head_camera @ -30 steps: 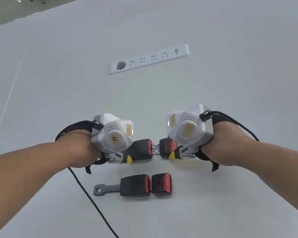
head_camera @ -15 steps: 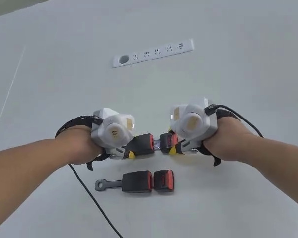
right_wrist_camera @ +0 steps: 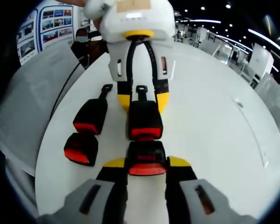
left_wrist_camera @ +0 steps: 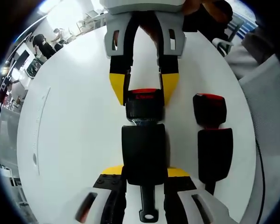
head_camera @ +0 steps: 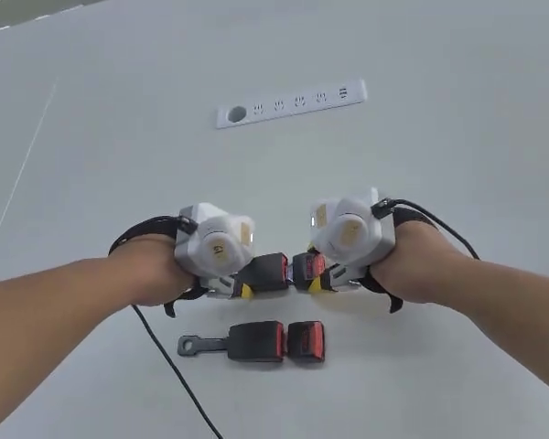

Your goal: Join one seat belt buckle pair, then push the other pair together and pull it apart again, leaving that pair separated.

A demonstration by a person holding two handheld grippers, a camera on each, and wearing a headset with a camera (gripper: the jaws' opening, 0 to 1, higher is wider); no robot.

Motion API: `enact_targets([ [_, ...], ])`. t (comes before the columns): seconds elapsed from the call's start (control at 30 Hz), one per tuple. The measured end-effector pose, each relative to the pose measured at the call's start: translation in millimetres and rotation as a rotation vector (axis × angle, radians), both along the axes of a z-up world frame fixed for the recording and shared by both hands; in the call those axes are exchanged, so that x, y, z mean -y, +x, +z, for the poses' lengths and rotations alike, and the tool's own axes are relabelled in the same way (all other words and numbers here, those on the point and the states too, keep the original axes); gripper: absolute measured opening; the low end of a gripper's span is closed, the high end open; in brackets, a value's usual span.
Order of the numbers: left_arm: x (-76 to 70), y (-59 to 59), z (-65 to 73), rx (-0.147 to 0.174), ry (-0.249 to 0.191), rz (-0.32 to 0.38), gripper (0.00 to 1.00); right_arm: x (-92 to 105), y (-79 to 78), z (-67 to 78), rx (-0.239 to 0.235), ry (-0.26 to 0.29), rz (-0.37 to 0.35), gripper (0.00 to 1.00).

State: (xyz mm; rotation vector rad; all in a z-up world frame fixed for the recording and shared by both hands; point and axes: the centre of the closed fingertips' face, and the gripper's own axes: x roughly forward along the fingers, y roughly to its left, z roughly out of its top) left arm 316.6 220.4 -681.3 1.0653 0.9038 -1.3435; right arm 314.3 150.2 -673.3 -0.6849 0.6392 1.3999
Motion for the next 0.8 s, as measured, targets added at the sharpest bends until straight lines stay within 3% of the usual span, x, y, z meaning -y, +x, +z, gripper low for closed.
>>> enact_targets([
  [0.37,0.6,0.5,-0.6,-0.011,-0.008,0.006,0.30,6.3,0.1,-0.5,0.002,-0.003,-0.004,0.29],
  [0.5,-0.4,0.4,-0.7,-0.017,-0.012,0.030,0.30,20.6,2.4,0.9,0.007,-0.010,0.009,0.29],
  [0.8,0.2,0.2,-1.1,-0.017,-0.006,0.010,0.30,55.8,5.9,-1.5,0.007,-0.053,0.002,0.30],
])
